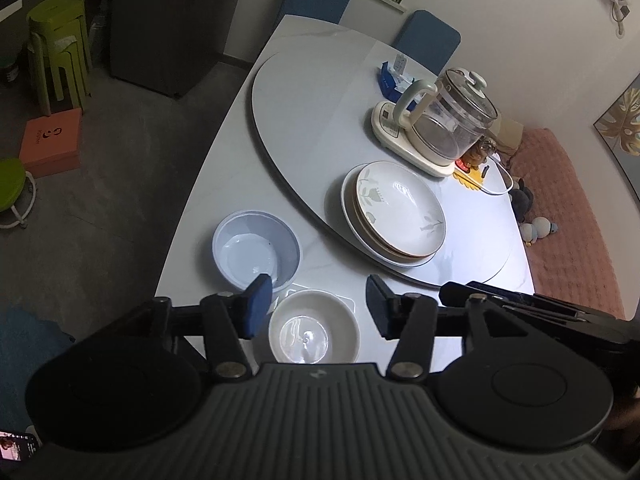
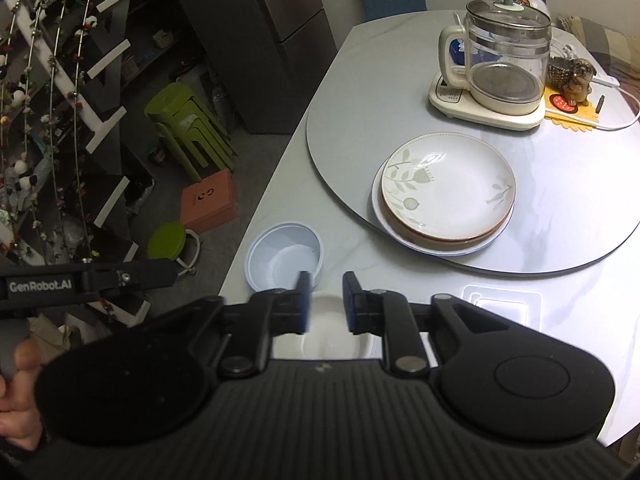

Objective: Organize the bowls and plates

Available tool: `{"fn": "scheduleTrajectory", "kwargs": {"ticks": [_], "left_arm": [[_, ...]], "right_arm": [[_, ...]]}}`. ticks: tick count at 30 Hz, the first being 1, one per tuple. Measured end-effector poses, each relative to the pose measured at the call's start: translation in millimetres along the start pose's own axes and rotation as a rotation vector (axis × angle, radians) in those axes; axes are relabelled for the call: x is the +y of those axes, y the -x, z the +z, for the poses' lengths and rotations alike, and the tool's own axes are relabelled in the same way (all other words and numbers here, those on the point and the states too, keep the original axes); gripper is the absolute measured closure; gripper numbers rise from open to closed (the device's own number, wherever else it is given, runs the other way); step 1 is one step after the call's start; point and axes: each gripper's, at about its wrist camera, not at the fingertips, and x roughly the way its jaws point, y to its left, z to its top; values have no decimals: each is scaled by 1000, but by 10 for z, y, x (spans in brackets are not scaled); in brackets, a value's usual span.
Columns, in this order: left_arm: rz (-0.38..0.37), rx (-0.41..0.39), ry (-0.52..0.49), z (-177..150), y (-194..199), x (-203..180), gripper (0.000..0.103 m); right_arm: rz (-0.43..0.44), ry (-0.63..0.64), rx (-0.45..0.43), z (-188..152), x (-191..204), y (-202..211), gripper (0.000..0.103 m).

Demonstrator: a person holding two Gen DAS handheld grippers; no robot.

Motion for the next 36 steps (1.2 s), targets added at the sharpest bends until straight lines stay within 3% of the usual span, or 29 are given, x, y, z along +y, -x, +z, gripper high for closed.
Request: {"fn": "scheduleTrajectory", "kwargs": {"ticks": [1,3,4,7,18,36], "left_arm": [[5,-3,0,-1,11,18,32],[23,-8,-4,14,17,55,24],[30,-15,-9,18,33,80,21],[45,-13,-21,25,60,157,16],[25,8,-35,-84,118,450,16],[30,91,54,52,-496,864,17]], "right_arm": [[-9,8,-8,-17,27,8,44],[-37,16,-17,-31,63,3,24],[-49,13,-24,-40,81,6,21],[-49,-10,-29,-58,106,-12,21],[-79,-53,-11,-225,304,-84,21],[-82,-96,85,-104,391,-640,24]]}}
